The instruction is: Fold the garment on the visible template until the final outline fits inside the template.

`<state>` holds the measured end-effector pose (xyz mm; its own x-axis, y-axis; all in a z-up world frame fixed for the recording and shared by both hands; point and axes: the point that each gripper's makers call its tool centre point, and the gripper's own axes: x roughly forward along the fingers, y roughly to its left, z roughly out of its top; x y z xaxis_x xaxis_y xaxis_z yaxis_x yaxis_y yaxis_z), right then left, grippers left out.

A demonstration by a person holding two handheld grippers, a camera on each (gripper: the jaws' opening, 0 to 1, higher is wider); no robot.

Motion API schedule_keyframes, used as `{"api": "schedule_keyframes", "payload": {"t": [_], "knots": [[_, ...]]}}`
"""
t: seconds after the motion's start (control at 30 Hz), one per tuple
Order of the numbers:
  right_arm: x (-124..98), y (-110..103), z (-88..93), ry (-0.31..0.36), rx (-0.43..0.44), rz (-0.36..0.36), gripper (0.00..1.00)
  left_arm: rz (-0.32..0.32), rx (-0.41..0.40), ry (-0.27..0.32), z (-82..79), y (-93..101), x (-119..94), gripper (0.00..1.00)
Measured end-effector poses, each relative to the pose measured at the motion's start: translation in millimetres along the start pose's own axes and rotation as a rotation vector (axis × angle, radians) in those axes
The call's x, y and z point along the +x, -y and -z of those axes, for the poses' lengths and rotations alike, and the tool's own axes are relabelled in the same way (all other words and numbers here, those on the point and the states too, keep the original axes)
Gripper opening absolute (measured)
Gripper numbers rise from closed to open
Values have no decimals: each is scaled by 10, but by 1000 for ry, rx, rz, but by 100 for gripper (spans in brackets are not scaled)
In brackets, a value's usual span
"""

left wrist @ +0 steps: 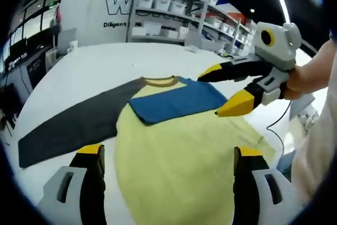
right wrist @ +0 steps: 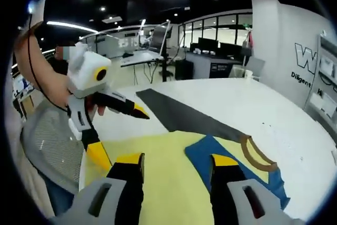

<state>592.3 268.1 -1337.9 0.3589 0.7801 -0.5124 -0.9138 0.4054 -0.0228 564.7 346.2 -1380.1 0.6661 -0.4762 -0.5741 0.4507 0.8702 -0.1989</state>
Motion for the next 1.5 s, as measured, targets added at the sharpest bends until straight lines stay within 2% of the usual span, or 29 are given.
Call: {"api": "schedule_keyframes", "payload": {"t": [0.13, 0.33, 0.47, 0.77, 0.97, 1.23, 1.4, 1.5], "knots": [[-129, 7, 30, 2, 14, 14, 54, -15, -41, 11, -5, -110, -32, 97], [-321, -17, 83, 6, 29, 24, 62, -57, -60, 23, -18, -307, -110, 97], [-443, -30, 179, -6, 48, 31, 65, -98, -106, 28, 31, -530, -206, 96], [-657, -41, 212, 6, 77, 58, 68, -192, -215, 37, 149, -1065, -373, 94], [-783, -71, 236, 16, 96, 76, 69, -236, -273, 42, 197, -1349, -446, 92], [-939, -78, 300, 27, 124, 105, 70, -324, -397, 67, 269, -1789, -566, 86], [-1002, -64, 368, 19, 139, 120, 70, -374, -493, 102, 308, -2011, -647, 83], [-1042, -27, 410, 14, 151, 133, 70, -427, -581, 147, 355, -2229, -724, 79]]}}
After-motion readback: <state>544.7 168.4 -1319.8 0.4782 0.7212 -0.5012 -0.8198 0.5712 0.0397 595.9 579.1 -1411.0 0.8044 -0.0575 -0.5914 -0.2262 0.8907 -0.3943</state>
